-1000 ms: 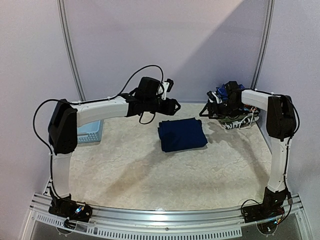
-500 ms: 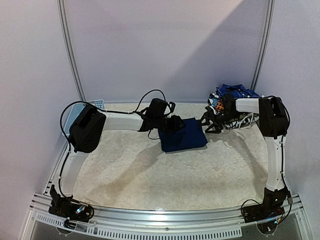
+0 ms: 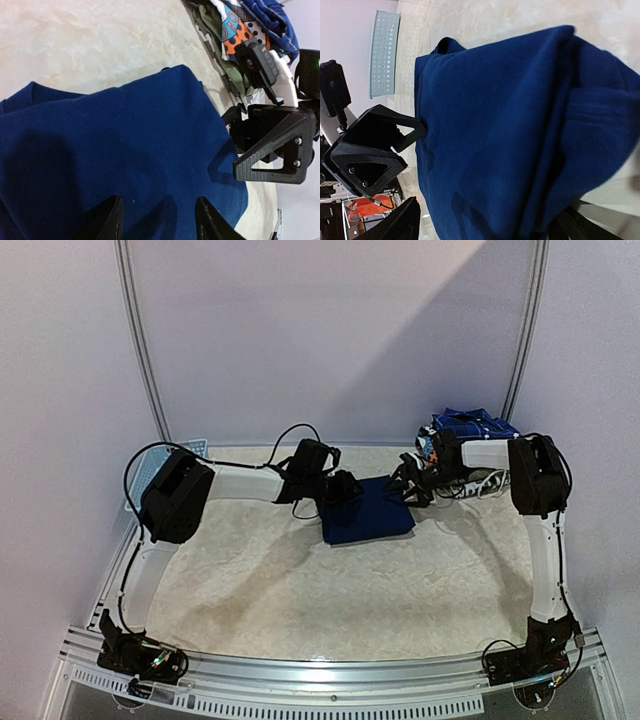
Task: Fold and stack the mixed laundry pile
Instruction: Pick up the square-folded T-shirt from the center of the board, then place the square-folded T-shirt at the corner of the board.
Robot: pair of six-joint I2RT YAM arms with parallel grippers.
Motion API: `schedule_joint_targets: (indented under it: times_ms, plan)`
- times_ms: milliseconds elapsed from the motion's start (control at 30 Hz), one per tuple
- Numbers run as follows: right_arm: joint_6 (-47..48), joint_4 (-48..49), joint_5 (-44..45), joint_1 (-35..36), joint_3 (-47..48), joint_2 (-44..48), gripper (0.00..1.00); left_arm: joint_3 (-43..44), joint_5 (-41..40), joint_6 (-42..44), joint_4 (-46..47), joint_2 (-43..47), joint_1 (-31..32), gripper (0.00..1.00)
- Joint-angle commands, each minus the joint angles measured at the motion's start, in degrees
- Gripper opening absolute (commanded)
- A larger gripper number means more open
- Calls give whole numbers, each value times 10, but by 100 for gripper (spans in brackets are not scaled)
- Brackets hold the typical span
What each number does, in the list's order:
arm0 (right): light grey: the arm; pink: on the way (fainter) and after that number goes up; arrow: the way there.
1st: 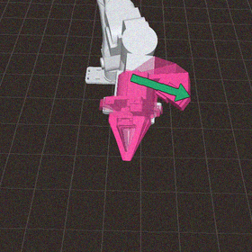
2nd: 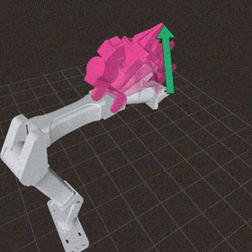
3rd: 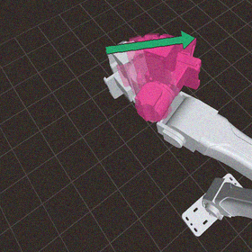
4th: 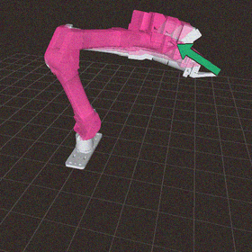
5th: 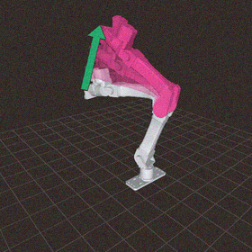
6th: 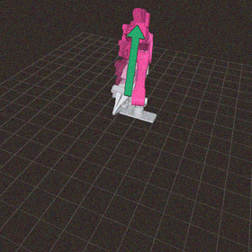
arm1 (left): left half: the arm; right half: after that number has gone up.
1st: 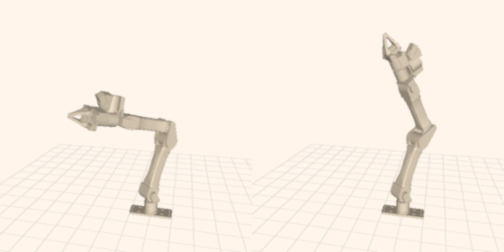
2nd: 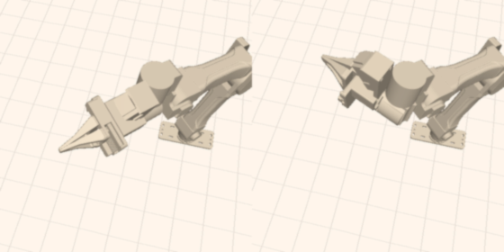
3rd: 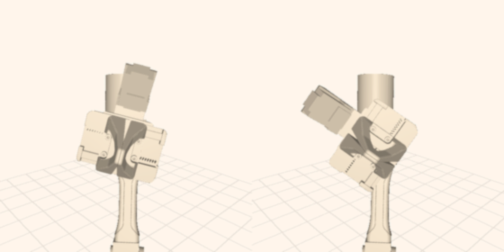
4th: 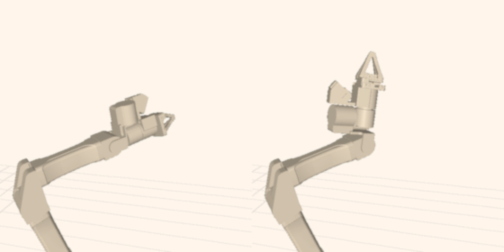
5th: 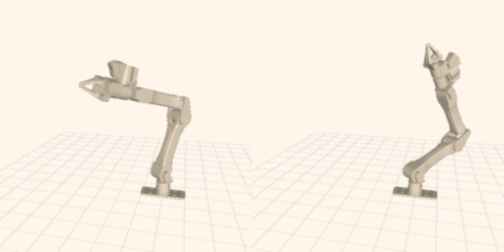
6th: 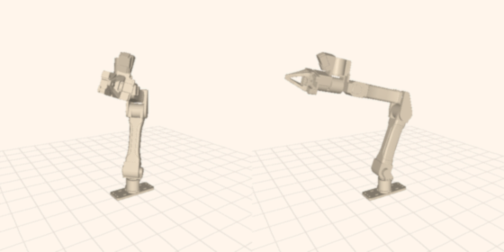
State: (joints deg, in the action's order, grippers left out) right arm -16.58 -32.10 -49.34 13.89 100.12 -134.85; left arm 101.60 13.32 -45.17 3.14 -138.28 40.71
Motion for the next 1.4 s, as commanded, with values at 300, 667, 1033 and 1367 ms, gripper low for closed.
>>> schedule_joint_targets:
  times_ms: [300,667,1033,1367]
  plan:
    - [-21,1,27,38,26,-71,45,-4,14,9,-2,-14,-10,49]
    - [156,-181,70,36,151,-38,0,-108,-40,139,-79,179,-42,51]
    - [204,-351,199,-13,390,-62,0,-213,-102,194,-114,322,-42,53]
    - [235,-323,277,-40,481,-55,0,-224,-113,213,-139,328,-25,53]
